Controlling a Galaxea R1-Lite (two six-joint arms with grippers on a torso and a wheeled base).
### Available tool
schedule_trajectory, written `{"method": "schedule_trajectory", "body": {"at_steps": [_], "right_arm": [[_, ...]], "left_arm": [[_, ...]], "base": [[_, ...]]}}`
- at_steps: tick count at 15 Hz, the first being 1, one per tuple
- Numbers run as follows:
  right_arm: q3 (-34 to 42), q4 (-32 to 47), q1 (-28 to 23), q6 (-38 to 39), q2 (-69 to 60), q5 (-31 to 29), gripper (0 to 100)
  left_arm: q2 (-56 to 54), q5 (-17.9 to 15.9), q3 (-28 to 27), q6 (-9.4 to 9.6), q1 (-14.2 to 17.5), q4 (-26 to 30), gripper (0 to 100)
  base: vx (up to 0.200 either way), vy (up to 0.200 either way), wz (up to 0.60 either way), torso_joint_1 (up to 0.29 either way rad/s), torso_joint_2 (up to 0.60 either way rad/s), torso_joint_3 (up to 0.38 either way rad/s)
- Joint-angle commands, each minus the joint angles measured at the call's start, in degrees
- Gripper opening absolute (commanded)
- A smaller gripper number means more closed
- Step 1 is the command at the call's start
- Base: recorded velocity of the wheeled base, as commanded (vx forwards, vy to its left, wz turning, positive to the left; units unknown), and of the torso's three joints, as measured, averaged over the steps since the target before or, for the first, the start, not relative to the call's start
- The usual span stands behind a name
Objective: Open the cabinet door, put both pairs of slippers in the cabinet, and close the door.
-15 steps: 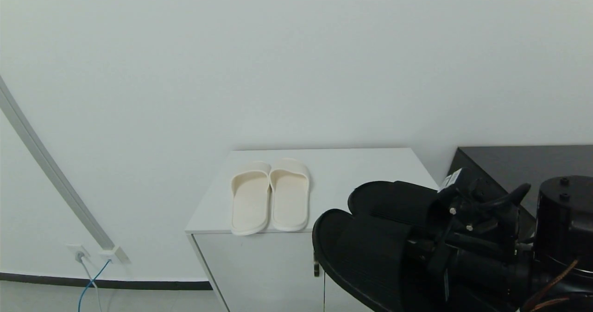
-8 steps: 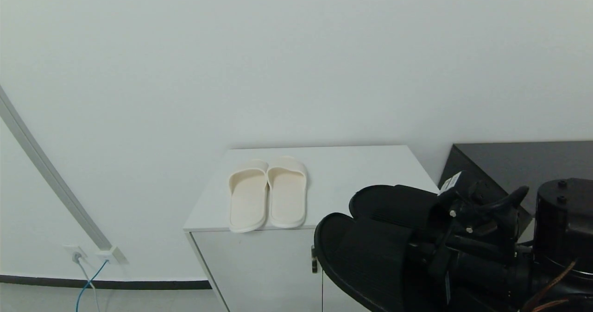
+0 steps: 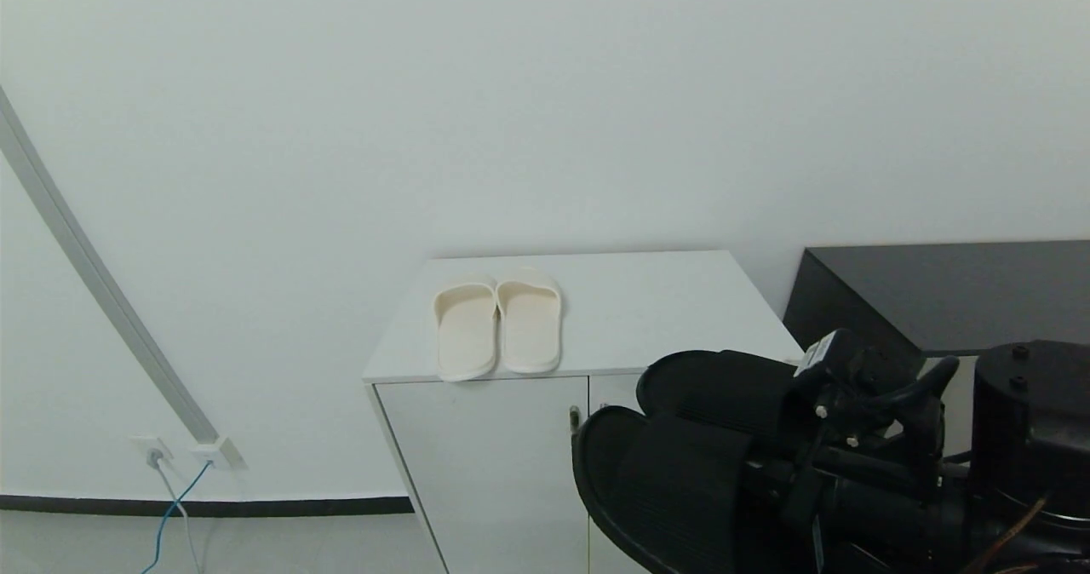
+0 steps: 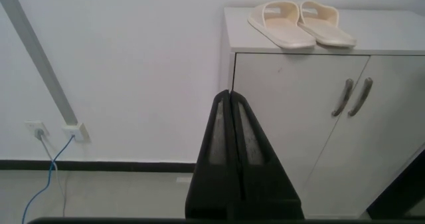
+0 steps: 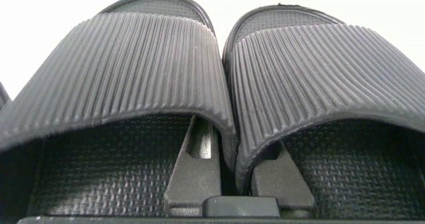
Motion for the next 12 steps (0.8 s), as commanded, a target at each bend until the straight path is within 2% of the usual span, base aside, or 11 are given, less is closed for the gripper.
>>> {"method": "schedule_trajectory", "body": {"at_steps": [1,12], "right_arm": [[-0.06,-0.05,0.02,-0.06,0.44,0.04,0],[1.26,-0.14,0.02,-0.15,-0.7,0.12,0]], "left_arm": [[-0.01,0.02,0.0,-0.04,0.0,-0.01,0],[-0.01,0.02,0.0,-0.04,0.0,-0.01,0]], "base": [[0.0,0.0,0.0,0.0,0.0,0.0],[0.0,0.0,0.0,0.0,0.0,0.0]]}}
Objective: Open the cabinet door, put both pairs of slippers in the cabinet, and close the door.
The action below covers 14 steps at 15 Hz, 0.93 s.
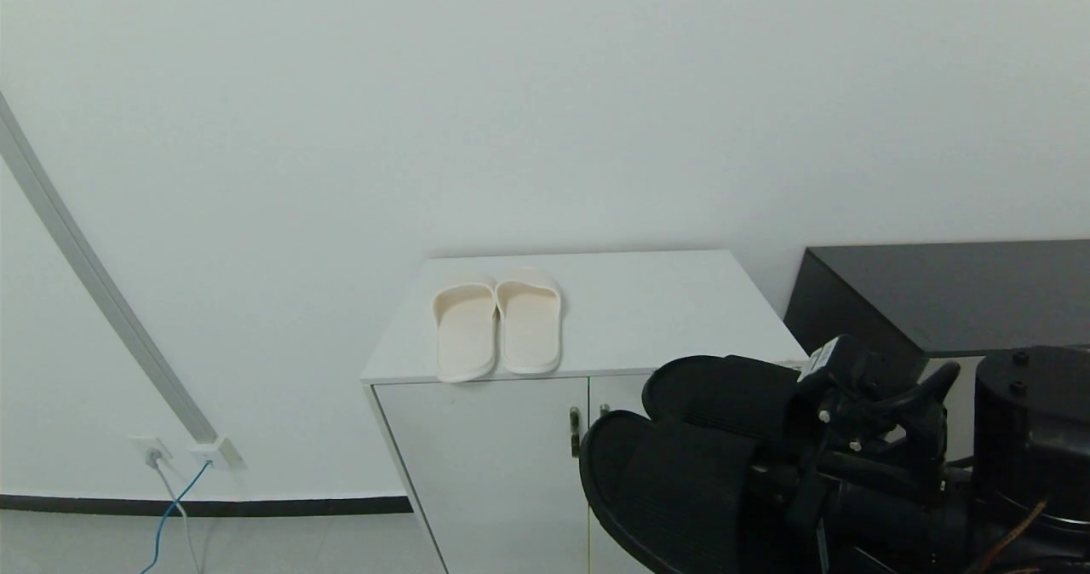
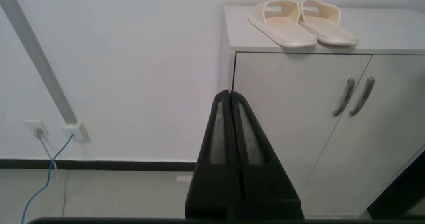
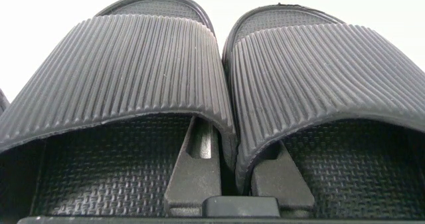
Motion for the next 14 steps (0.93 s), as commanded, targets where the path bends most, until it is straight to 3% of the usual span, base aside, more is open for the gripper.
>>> {"method": "schedule_trajectory", "body": {"at_steps": [1,2,7,14], "right_arm": [[0.09,-0.03,0.11,-0.04,-0.64,0.01,0],[0.09,-0.03,0.11,-0.04,-0.64,0.01,0],[0.44,-0.03,0.29,-0.13,-0.73,-0.07,0],[0.61,-0.03,0.29,-0.48,-0.73,-0.07,0]], "left_arm": [[-0.01,0.03,0.0,-0.02,0.0,-0.01,0],[-0.01,-0.06,0.0,-0.02,0.0,-0.01,100],[-0.01,0.03,0.0,-0.02,0.0,-0.01,100],[-0.01,0.03,0.0,-0.02,0.0,-0.01,100]], "base": [[0.0,0.0,0.0,0.0,0.0,0.0],[0.0,0.0,0.0,0.0,0.0,0.0],[0.0,0.0,0.0,-0.146,0.35,0.195],[0.0,0.0,0.0,-0.22,0.54,0.311]]}}
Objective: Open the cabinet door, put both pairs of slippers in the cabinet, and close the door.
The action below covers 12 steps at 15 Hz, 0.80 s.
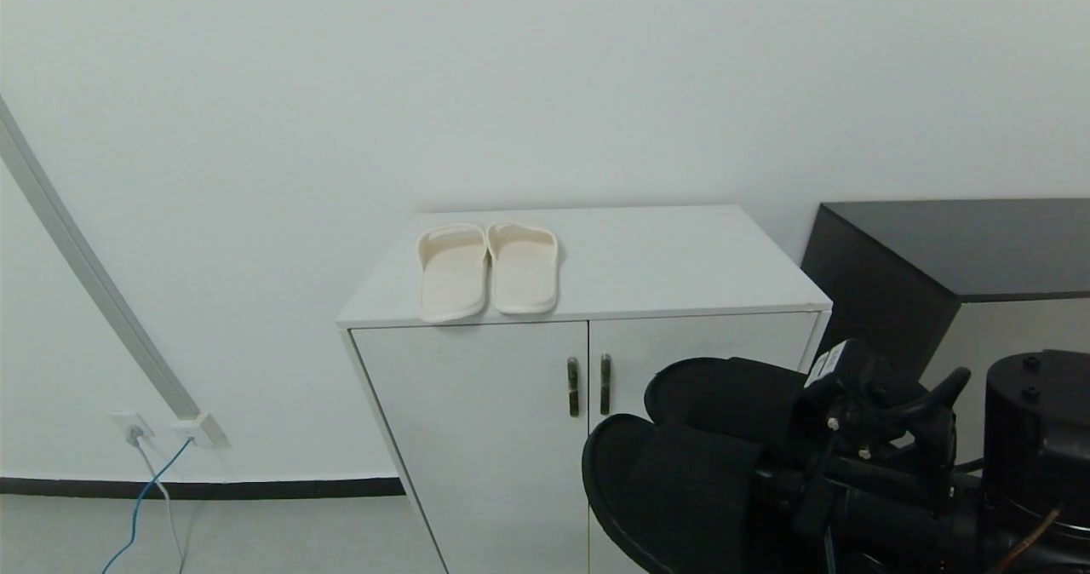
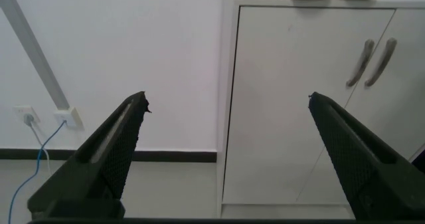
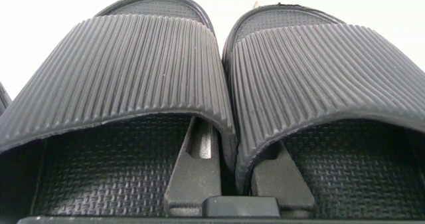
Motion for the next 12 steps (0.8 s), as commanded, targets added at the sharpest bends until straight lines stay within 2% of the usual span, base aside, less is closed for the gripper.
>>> {"method": "schedule_trajectory", "body": {"at_steps": [1,12], "right_arm": [[0.0,-0.05,0.09,-0.01,-0.03,0.01,0],[0.44,-0.05,0.18,-0.01,0.14,0.1,0]], "left_arm": [[-0.01,0.02,0.0,-0.02,0.0,-0.04,100],[-0.01,0.02,0.0,-0.02,0.0,-0.04,100]], "base": [[0.0,0.0,0.0,-0.217,0.54,0.32],[0.0,0.0,0.0,-0.172,0.5,0.327]]}}
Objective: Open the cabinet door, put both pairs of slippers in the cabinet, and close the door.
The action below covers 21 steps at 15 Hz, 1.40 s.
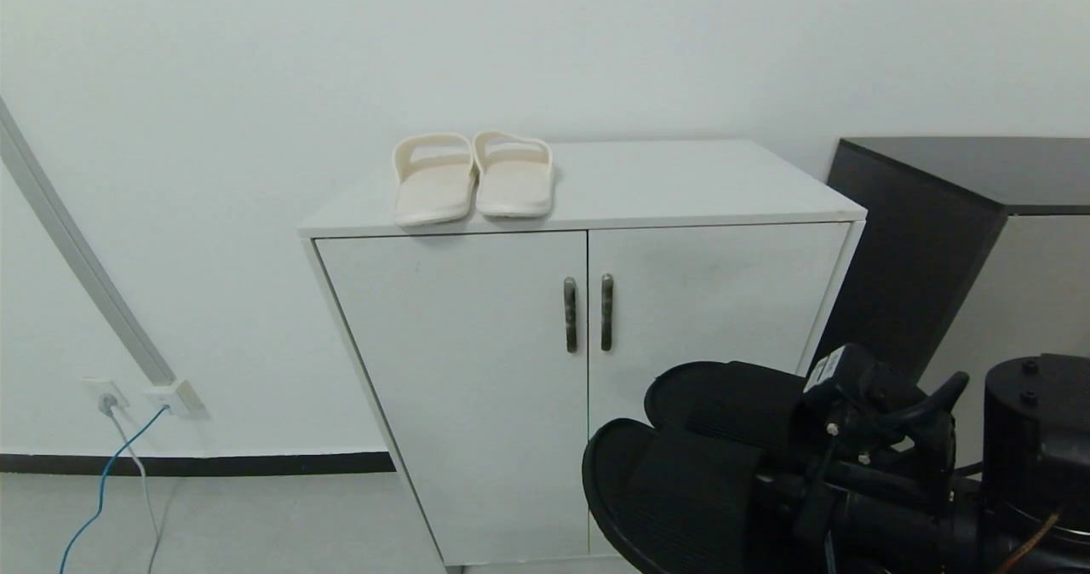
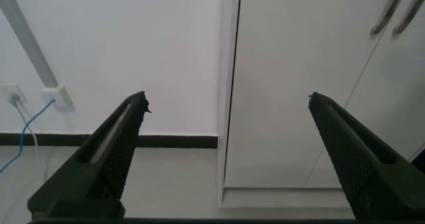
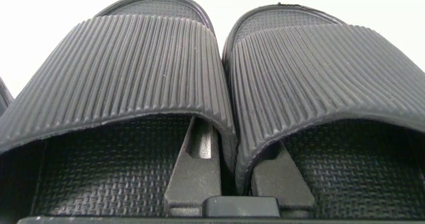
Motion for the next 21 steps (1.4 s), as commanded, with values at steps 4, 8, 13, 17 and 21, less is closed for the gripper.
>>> {"method": "schedule_trajectory", "body": {"at_steps": [4,8,13,17,21], "right_arm": [[0.18,-0.07,0.02,-0.04,0.13,0.04,0],[0.27,0.02,0.02,-0.04,0.13,0.04,0],[0.53,-0.07,0.11,-0.04,0.04,0.04,0],[0.8,-0.07,0.02,-0.04,0.04,0.04,0],[1.41,-0.07,0.02,-0.92,-0.48,0.04,0]], "left_arm": [[-0.01,0.03,0.0,-0.02,0.0,-0.01,100],[-0.01,0.03,0.0,-0.02,0.0,-0.01,100],[-0.01,-0.14,0.0,0.07,0.0,-0.01,100],[-0.01,-0.94,-0.09,0.6,0.0,0.25,100],[7.72,-4.1,-5.98,0.07,-0.44,-0.1,100]], "base": [[0.0,0.0,0.0,-0.112,0.46,0.345],[0.0,0.0,0.0,-0.063,0.45,0.383],[0.0,0.0,0.0,-0.007,0.19,0.168],[0.0,0.0,0.0,0.0,0.0,0.0],[0.0,0.0,0.0,0.0,0.0,0.0]]}}
